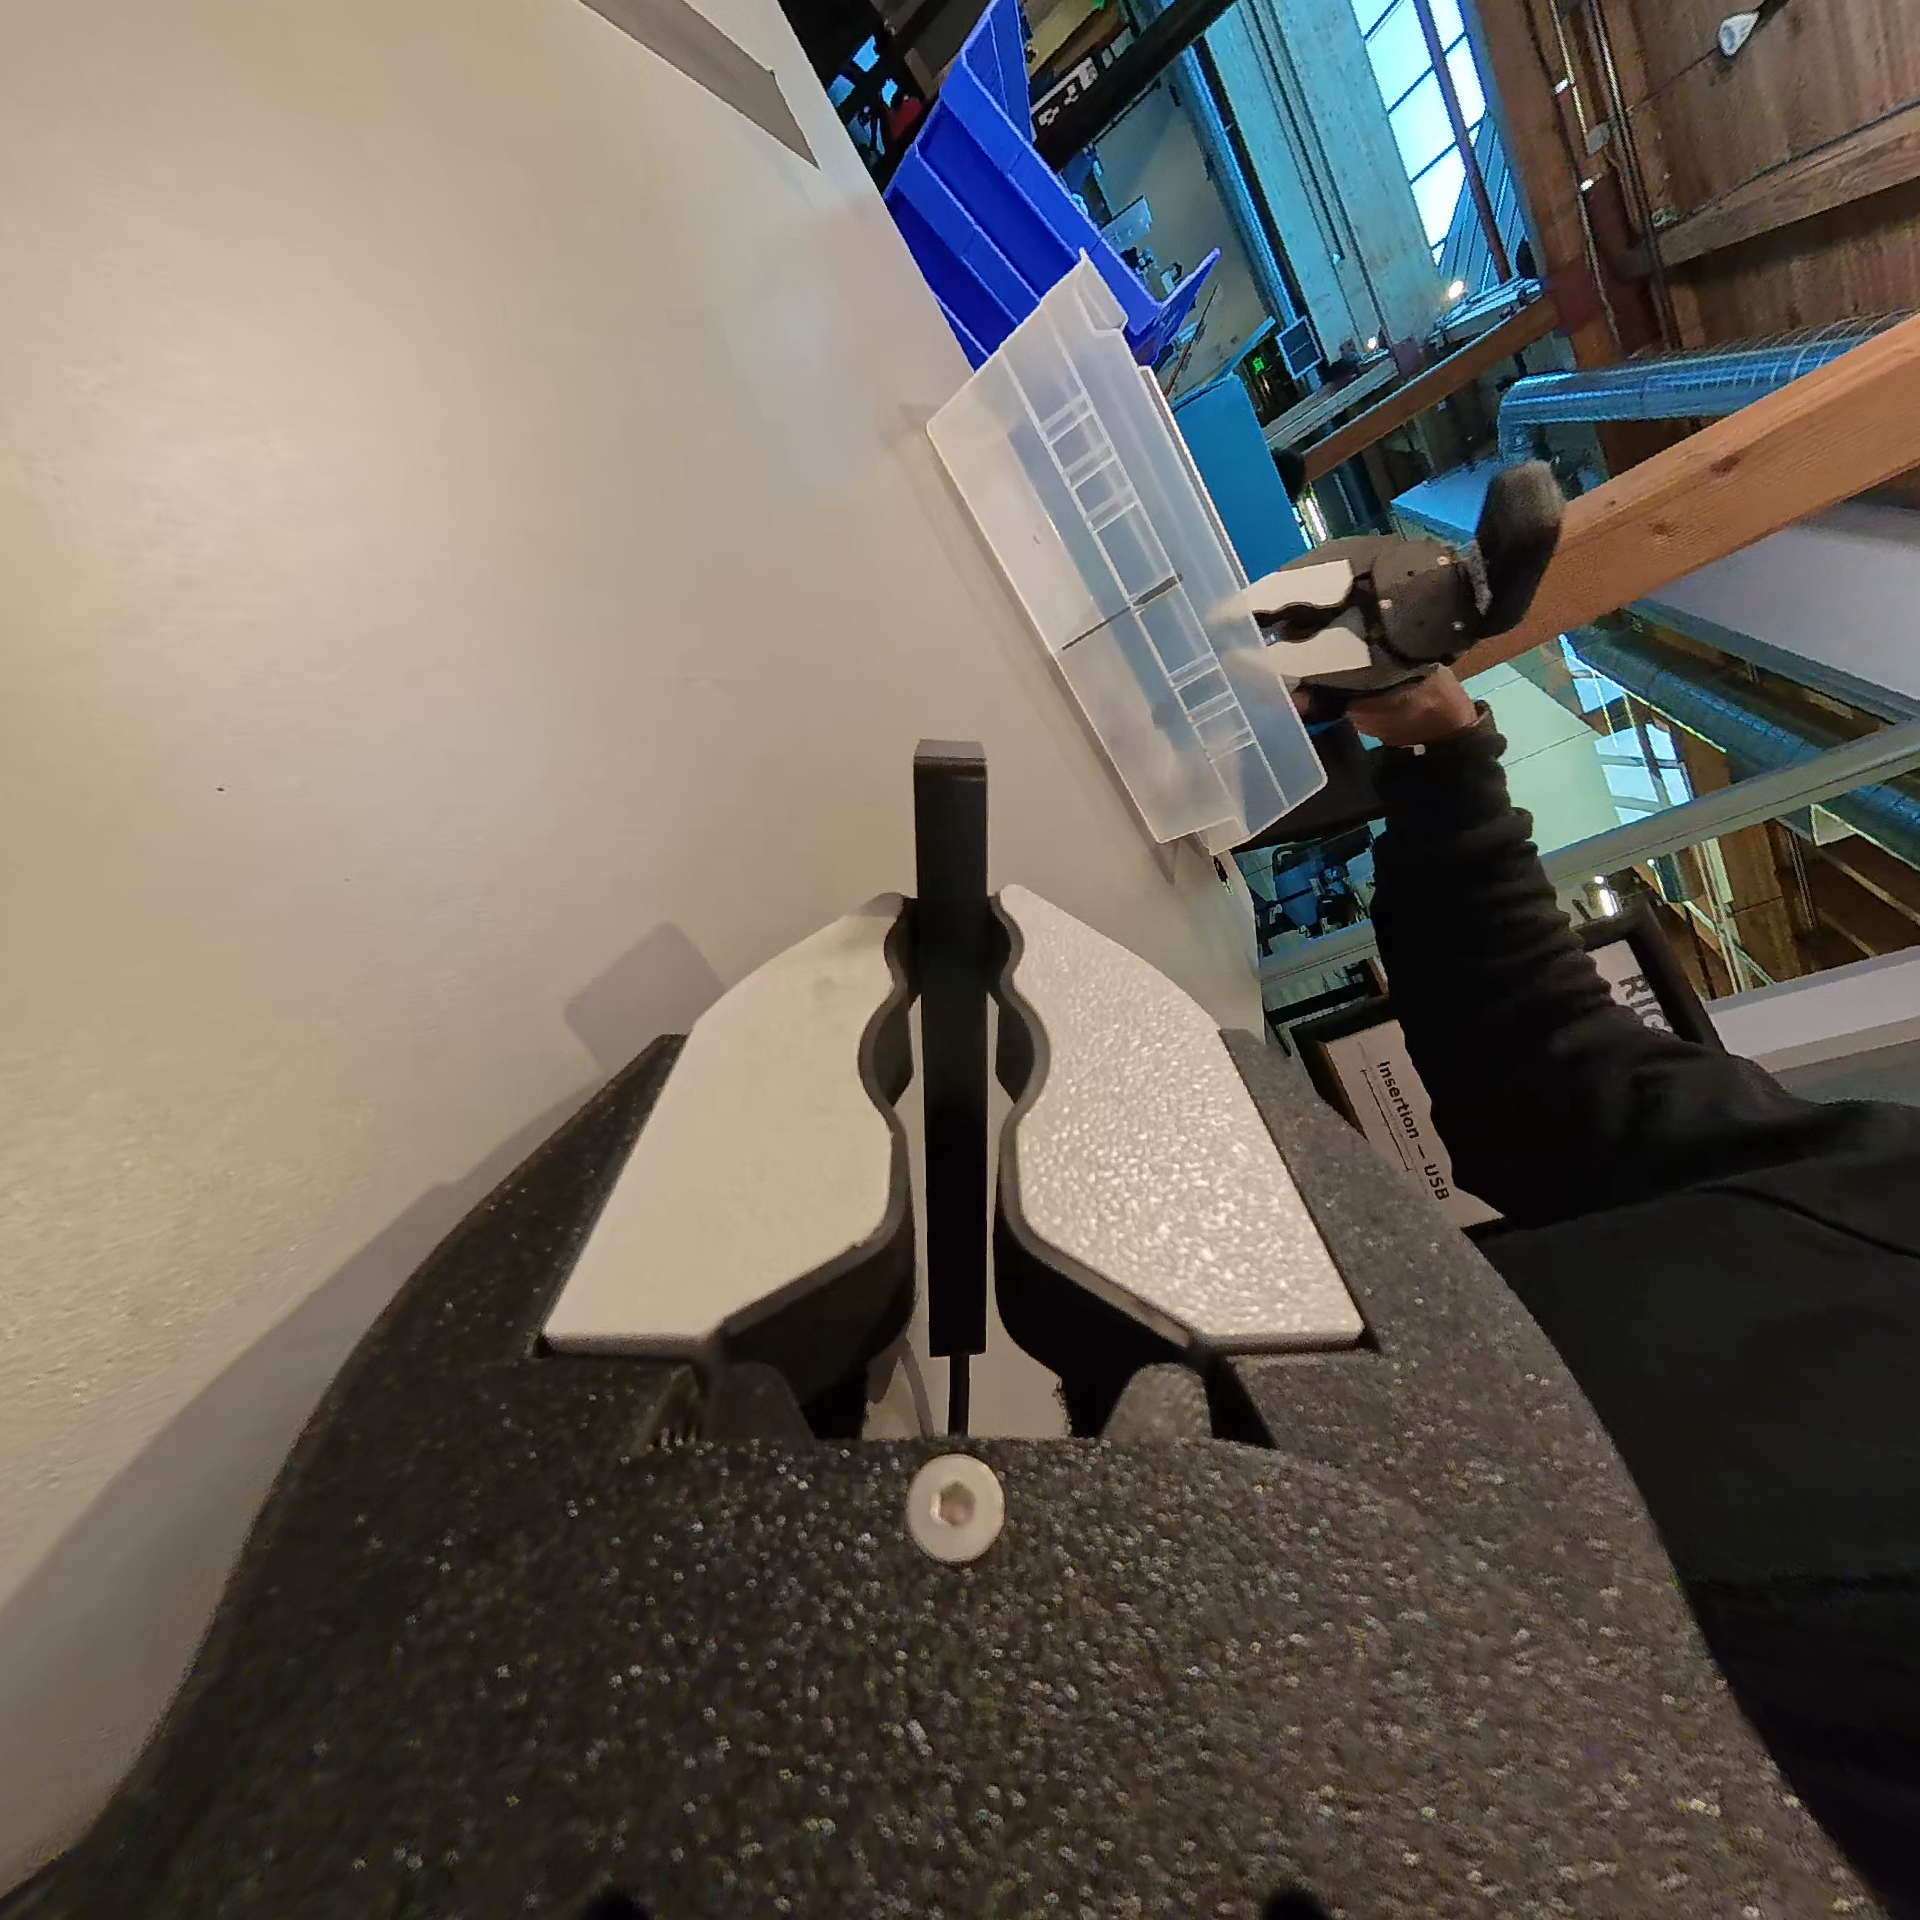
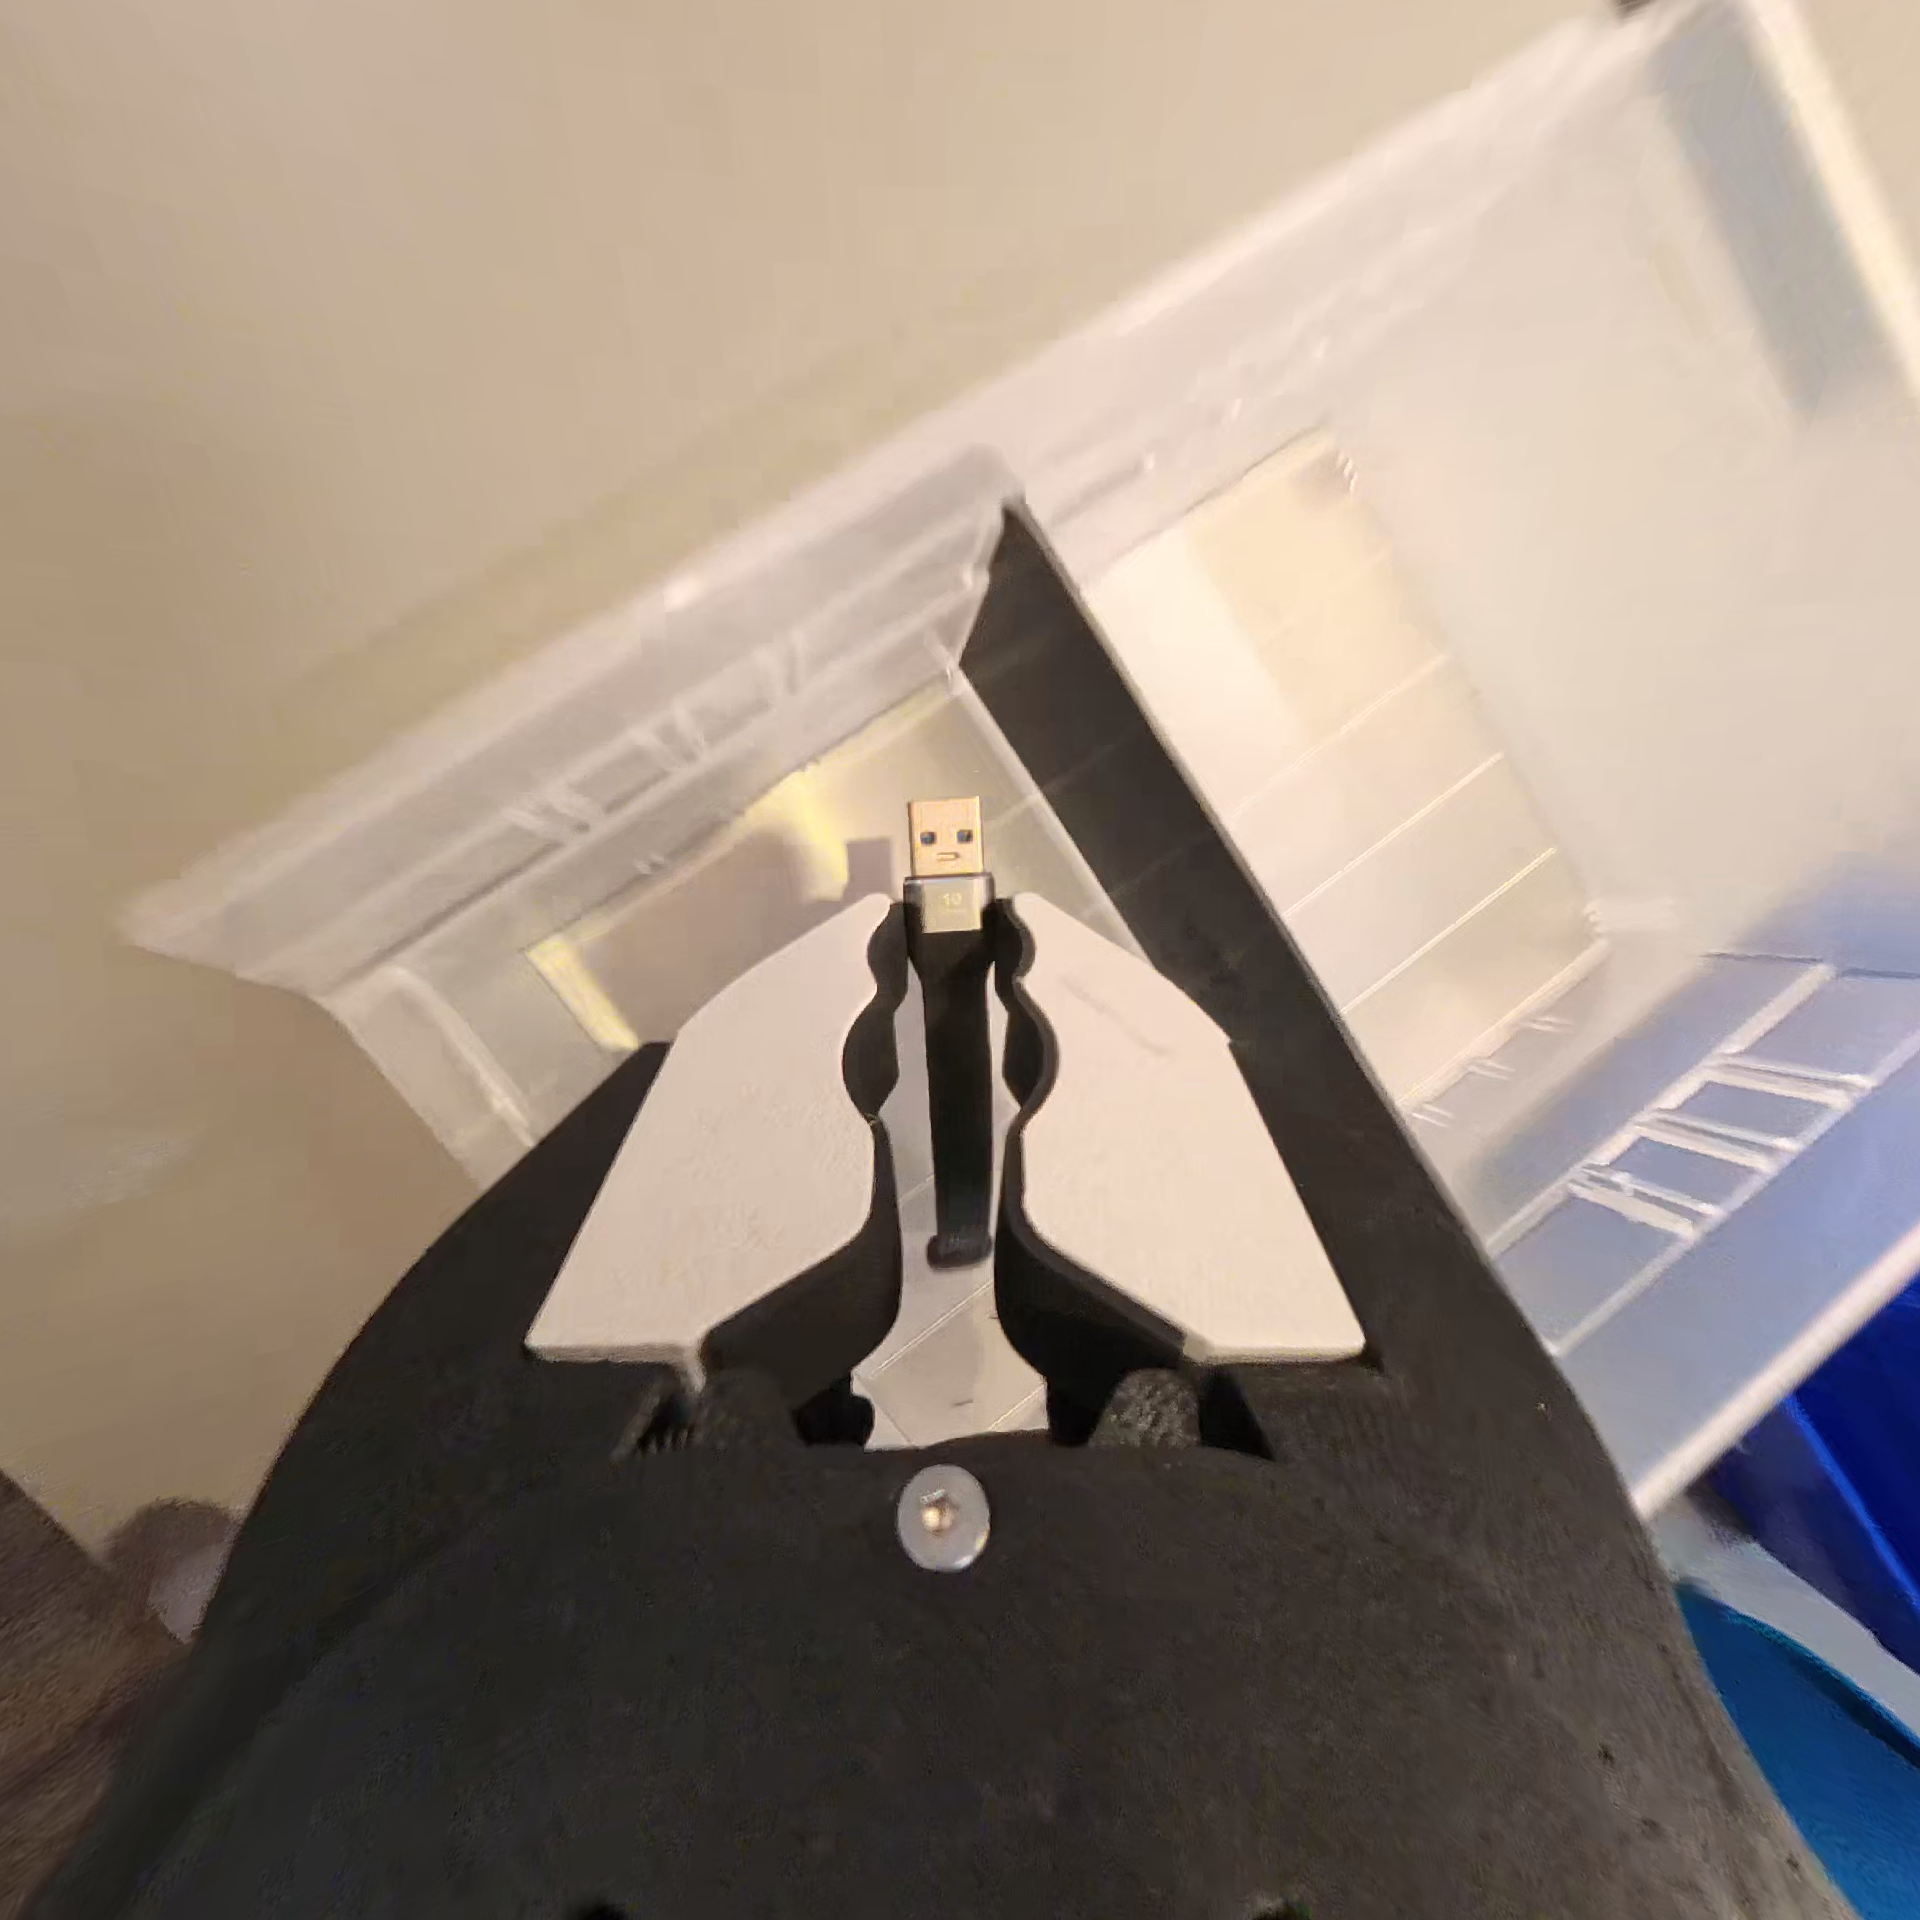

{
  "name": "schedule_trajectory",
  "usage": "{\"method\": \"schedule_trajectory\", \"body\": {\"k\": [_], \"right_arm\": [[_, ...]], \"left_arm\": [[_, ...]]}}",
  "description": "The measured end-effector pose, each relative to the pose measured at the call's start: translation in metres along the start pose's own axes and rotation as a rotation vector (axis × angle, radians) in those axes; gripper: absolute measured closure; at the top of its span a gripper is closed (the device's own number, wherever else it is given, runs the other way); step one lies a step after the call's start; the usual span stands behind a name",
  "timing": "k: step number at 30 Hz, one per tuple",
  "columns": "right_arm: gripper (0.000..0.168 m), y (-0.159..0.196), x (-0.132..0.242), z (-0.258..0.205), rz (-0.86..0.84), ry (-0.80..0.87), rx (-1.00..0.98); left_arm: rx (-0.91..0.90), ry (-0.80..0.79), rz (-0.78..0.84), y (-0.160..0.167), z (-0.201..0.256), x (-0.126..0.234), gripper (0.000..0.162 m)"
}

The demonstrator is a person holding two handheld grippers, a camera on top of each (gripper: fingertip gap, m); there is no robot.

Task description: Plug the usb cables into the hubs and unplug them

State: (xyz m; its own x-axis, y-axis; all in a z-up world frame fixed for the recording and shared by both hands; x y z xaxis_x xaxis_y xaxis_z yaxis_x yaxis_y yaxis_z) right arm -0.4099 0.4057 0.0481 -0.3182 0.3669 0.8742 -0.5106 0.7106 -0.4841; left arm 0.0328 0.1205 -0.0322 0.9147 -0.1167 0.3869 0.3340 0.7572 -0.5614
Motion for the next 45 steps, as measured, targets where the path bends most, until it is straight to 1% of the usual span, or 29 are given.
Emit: {"method": "schedule_trajectory", "body": {"k": [2,4,5,6,8,9,11,14,17,20,24,28,33,37,39,42,45], "right_arm": [[0.153,0.01,-0.012,0.006,-0.034,-0.009,-0.032],[0.153,0.016,-0.018,0.009,-0.055,0.029,-0.067],[0.15,0.018,-0.019,0.009,-0.064,0.044,-0.084],[0.14,0.019,-0.018,0.01,-0.071,0.067,-0.1],[0.13,0.02,-0.011,0.01,-0.08,0.126,-0.126],[0.125,0.02,-0.005,0.009,-0.077,0.15,-0.138],[0.123,0.017,0.009,0.006,-0.068,0.215,-0.164],[0.122,-0.001,0.029,-0.015,0.002,0.281,-0.116],[0.126,-0.033,0.03,-0.052,0.055,0.273,0.013],[0.126,-0.068,0.009,-0.089,0.082,0.187,0.151],[0.127,-0.111,-0.025,-0.125,0.171,0.043,0.267],[0.127,-0.145,-0.068,-0.15,0.238,-0.085,0.354],[0.127,-0.175,-0.12,-0.154,0.335,-0.225,0.371],[0.127,-0.193,-0.147,-0.143,0.396,-0.281,0.363],[0.127,-0.2,-0.154,-0.135,0.411,-0.3,0.357],[0.126,-0.206,-0.162,-0.123,0.424,-0.309,0.325],[0.127,-0.206,-0.169,-0.117,0.461,-0.326,0.306]], "left_arm": [[-0.003,0.0,-0.002,0.0,0.0,0.0,0.151],[-0.004,0.002,-0.005,0.0,0.0,0.0,0.151],[-0.004,0.002,-0.004,0.0,0.0,0.0,0.151],[-0.003,0.003,-0.003,0.0,0.0,0.0,0.151],[-0.002,0.001,0.003,0.0,0.0,0.0,0.152],[-0.001,0.001,0.005,0.0,0.0,0.0,0.152],[0.005,-0.01,0.003,0.0,0.0,0.0,0.151],[0.011,-0.033,-0.006,0.002,-0.001,0.0,0.151],[0.007,-0.043,-0.008,0.002,0.0,-0.001,0.151],[0.024,-0.06,-0.03,0.003,-0.001,-0.003,0.149],[0.061,-0.104,-0.002,0.0,-0.004,-0.002,0.125],[0.015,-0.132,0.006,-0.003,0.001,0.0,0.096],[-0.092,-0.16,0.077,-0.014,0.016,0.01,0.081],[-0.086,-0.062,0.117,-0.021,0.029,0.029,0.081],[-0.14,-0.073,0.106,-0.018,0.037,0.047,0.081],[-0.302,-0.278,0.011,0.004,0.049,0.069,0.088],[-0.418,-0.456,-0.133,0.041,0.056,0.072,0.086]]}}
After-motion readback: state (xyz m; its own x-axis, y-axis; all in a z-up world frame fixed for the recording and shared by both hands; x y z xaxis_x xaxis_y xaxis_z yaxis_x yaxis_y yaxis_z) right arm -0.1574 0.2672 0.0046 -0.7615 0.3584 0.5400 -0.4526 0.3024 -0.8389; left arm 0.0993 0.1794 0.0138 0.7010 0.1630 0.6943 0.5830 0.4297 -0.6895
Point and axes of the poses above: each gripper's, where its closed fingertips meet, x back along the fingers, y out of its underside, z = x × y across the jaws, the point moved 10 cm from there along x, back along the fingers, and after that the axes turned 14 degrees about -y, right-handed, at the moved point
